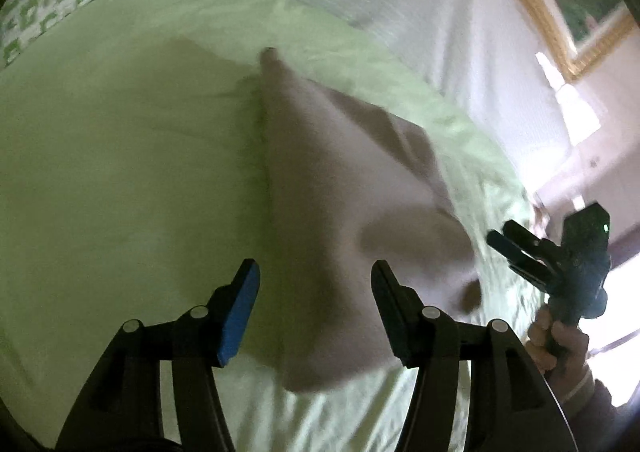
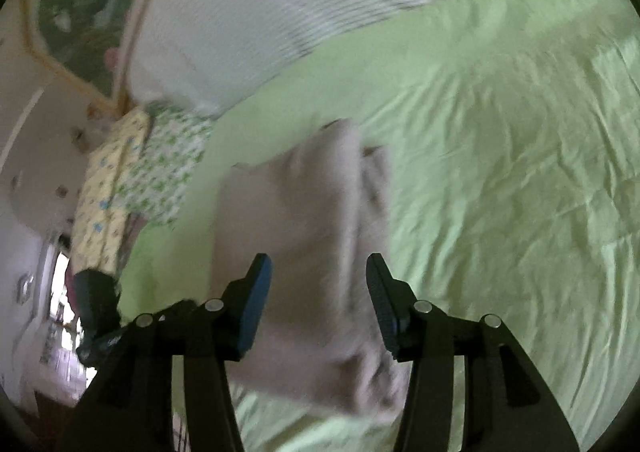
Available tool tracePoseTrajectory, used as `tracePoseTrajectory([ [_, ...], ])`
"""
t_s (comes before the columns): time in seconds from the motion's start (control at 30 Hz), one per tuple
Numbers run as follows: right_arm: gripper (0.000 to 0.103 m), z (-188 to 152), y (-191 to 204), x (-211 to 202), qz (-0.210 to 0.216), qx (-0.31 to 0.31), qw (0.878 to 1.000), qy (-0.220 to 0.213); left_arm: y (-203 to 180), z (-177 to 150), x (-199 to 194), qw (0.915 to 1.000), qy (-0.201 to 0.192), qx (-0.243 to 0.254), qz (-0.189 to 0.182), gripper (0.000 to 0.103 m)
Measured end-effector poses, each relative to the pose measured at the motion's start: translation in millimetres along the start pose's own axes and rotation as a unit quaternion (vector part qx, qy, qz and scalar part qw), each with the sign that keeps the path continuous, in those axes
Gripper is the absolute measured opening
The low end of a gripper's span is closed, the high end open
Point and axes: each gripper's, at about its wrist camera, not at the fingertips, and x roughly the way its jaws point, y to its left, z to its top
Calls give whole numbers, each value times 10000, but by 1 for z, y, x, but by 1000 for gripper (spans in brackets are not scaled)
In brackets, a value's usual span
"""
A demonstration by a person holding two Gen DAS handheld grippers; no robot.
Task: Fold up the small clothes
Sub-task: 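Lay the folded sweater down on the green sheet and open both grippers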
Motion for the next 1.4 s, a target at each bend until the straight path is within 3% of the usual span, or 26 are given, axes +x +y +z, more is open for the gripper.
tracePoseTrajectory([
  [0.07,49,-14,14,-4,130,-194,9996,138,-14,-9,-1,9995,95,280,-111,58],
  [0.17,29,-31,26,4,220,-374,9981,447,-30,-22,6,9974,255,623,-247,58],
  [0.2,28,-35,28,9,177,-428,9975,542,-34,-26,11,9968,311,710,-207,58],
  [0.33,22,-44,11,30,-490,-339,9952,779,-31,-37,34,9952,584,776,-71,57],
  [0.4,9,-50,-12,40,-1119,-229,9895,883,-28,-41,45,9944,716,777,-37,55],
  [0.47,3,-54,-33,41,-1189,136,9889,882,-30,-44,52,9933,774,855,23,55],
  [0.53,2,-57,-44,39,-1081,365,9900,824,-31,-48,55,9921,831,937,101,55],
  [0.7,2,-52,-33,35,-1224,104,9886,866,-29,-47,51,9921,897,866,101,56],
  [0.9,7,-23,3,4,-992,-227,9946,178,-29,-16,24,9969,478,625,-8,58],
  [1.0,7,-8,14,10,-866,-310,9957,121,-30,7,24,9985,270,485,13,59],
  [1.13,7,11,28,36,-879,-501,9948,154,-35,36,38,9985,118,428,316,59],
  [1.4,7,40,24,83,-1107,-656,9910,355,-37,84,82,9902,-47,372,1346,57],
])
